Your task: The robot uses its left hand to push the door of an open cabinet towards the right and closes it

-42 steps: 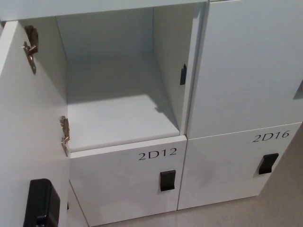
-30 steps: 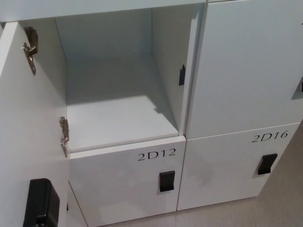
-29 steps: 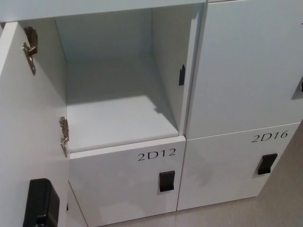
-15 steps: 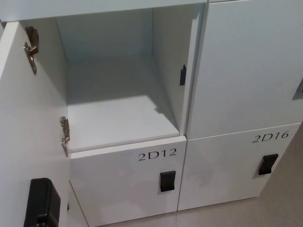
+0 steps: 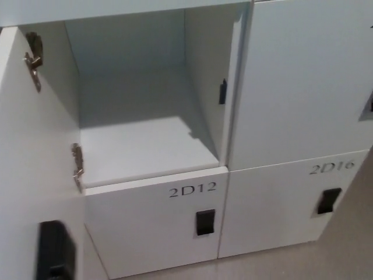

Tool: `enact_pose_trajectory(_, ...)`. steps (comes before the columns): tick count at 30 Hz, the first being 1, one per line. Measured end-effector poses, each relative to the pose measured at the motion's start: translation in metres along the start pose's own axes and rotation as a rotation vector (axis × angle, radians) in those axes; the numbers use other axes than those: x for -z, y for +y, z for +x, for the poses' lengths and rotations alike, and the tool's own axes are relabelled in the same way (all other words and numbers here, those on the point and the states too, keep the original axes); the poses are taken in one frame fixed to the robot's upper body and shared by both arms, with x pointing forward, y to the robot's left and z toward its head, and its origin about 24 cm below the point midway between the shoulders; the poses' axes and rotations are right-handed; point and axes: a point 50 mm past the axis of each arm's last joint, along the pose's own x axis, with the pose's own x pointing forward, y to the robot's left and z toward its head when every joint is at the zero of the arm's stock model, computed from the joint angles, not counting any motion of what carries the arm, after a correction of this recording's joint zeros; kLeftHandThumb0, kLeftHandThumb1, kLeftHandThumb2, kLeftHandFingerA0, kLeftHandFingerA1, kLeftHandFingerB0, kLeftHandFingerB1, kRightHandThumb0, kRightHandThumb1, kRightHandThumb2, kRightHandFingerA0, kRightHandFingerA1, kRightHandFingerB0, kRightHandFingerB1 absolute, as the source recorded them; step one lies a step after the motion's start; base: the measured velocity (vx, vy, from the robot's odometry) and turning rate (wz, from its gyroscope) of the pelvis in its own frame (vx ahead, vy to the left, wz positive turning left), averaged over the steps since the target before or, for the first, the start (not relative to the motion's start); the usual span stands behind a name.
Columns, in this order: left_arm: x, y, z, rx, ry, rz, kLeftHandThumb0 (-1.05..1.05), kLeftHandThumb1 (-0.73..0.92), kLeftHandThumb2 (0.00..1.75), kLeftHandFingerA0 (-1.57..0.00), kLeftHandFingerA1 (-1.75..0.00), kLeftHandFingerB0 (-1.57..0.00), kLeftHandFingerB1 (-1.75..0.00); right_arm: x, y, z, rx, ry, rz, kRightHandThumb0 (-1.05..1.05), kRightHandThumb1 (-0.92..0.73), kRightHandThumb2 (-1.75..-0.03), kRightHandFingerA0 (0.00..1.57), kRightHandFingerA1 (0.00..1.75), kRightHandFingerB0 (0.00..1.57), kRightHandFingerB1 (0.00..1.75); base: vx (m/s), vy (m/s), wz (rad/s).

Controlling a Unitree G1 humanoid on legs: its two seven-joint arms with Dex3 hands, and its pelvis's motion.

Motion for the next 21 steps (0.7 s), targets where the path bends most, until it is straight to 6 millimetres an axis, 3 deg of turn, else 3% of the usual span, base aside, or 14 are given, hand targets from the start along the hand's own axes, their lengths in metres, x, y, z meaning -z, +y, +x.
enact_pose_trajectory(5,-0.029,-0.044,0.009,0.09,-0.071,0.003,-0.78,0.92,0.74,-0.32,-0.35,-0.22,-0.29,-0.009,0.002,0.003,-0.003,-0.024,0.005,-0.57,-0.92,-0.69,0.32,0.36,0.24,0.32,0.01,-0.001,0.17)
enact_pose_trajectory(12,-0.054,-0.091,0.013,0.151,-0.077,-0.004,-0.84,0.92,0.78,-0.35,-0.37,-0.25,-0.31,-0.011,0.005,0.003,-0.01,-0.032,0.011,-0.57,-0.92,-0.72,0.29,0.35,0.22,0.31,-0.01,0.005,0.04)
enact_pose_trajectory(17,-0.077,-0.118,0.014,0.193,-0.121,-0.007,-0.75,0.92,0.71,-0.38,-0.35,-0.28,-0.31,-0.015,0.007,0.004,-0.013,-0.041,0.015,-0.57,-0.92,-0.72,0.27,0.35,0.2,0.31,0.0,0.011,0.01)
enact_pose_trajectory(18,-0.108,-0.146,0.012,0.266,-0.206,-0.007,-0.75,0.92,0.71,-0.38,-0.35,-0.28,-0.31,-0.02,0.008,0.005,-0.015,-0.056,0.017,-0.57,-0.92,-0.72,0.27,0.35,0.2,0.31,0.01,-0.004,-0.1)
enact_pose_trajectory(20,-0.14,-0.168,0.008,0.322,-0.3,-0.011,-0.78,0.92,0.75,-0.36,-0.37,-0.27,-0.32,-0.021,0.008,0.006,-0.015,-0.058,0.017,-0.57,-0.92,-0.73,0.28,0.35,0.21,0.31,0.01,0.012,-0.08)
enact_pose_trajectory(21,-0.152,-0.175,0.006,0.339,-0.337,-0.012,-0.69,0.76,1.17,-0.36,-0.55,-0.11,-0.42,-0.021,0.008,0.006,-0.015,-0.057,0.017,-0.57,-0.92,-0.73,0.29,0.36,0.21,0.31,0.02,-0.002,-0.14)
